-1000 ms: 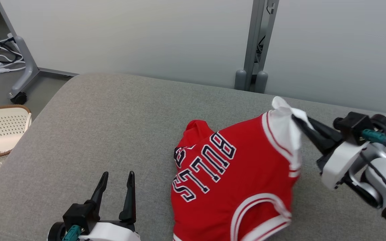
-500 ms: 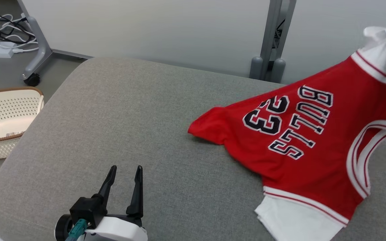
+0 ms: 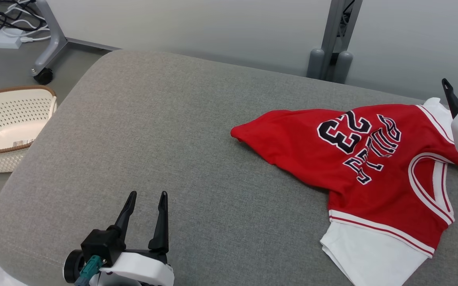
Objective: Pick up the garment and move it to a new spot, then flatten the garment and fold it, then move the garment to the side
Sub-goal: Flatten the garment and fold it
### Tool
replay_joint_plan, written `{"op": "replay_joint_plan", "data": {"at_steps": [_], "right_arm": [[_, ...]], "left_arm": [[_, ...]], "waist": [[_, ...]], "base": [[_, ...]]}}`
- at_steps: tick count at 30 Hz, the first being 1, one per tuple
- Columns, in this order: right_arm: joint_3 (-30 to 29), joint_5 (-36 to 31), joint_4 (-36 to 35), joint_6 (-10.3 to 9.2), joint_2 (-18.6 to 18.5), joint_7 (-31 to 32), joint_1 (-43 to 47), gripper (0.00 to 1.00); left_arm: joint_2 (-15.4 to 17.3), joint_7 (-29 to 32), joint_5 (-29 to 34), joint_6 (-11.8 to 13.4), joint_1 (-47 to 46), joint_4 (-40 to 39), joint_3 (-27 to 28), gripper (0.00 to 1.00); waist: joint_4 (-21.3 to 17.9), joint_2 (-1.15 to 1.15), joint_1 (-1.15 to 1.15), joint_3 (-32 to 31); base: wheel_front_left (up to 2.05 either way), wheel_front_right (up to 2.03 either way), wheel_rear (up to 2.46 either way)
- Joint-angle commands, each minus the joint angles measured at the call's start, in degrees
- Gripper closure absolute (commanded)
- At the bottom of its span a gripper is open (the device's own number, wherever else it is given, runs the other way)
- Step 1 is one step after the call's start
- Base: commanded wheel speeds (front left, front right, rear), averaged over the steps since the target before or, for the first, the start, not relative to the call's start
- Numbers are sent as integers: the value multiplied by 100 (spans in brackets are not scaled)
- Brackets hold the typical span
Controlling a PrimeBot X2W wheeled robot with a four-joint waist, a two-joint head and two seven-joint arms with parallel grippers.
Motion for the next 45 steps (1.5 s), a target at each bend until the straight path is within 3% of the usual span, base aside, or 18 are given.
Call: {"op": "replay_joint_plan", "data": {"at_steps": [1, 7, 15, 20, 21, 25, 31, 39, 45], "right_arm": [[-6, 43, 6, 0, 50, -49, -38, 0], [-150, 209, -530, 0, 184, -93, 67, 0], [-1242, 403, -2629, 0, 299, -88, 1404, 0], [-1951, 213, -3896, 0, 739, -89, 2761, 0], [-2207, 136, -4312, 0, 961, -90, 3300, 0], [-2571, 63, -4876, 0, 1469, -89, 4242, 0], [-2647, -95, -4885, 1, 1955, -90, 5146, 0], [-2721, 25, -4697, 0, 2146, -90, 5382, 0], [-3046, 369, -4139, 1, 2224, 91, 5325, 0]], "left_arm": [[22, -21, -43, 37, -106, -5, 13, 0], [22, -21, -17, 32, -73, -29, 68, 0], [20, -21, 27, 8, -44, -191, 185, 0], [20, -20, 40, 29, -95, -253, 240, 0], [22, -20, 53, 31, -99, -257, 256, 0], [22, -21, 68, 25, -63, -254, 302, 0], [21, -21, 119, 1, 54, -172, 279, 0], [21, -21, 116, -21, 96, -115, 260, 0], [22, -21, 99, -38, 86, -79, 205, 0]], "waist": [[-79, 0, 0, -45], [-299, 0, 0, -241], [-786, 0, 0, -571], [-1049, 0, 0, -660], [-1127, 0, 0, -678], [-1257, 0, 0, -710], [-1363, 0, 0, -730], [-1411, 0, 0, -719], [-1303, 0, 0, -710]], "base": [[0, 0, 0], [0, 0, 0], [0, 0, 0], [0, 0, 0], [0, 0, 0], [0, 0, 0], [0, 0, 0], [0, 0, 0], [0, 0, 0]]}}
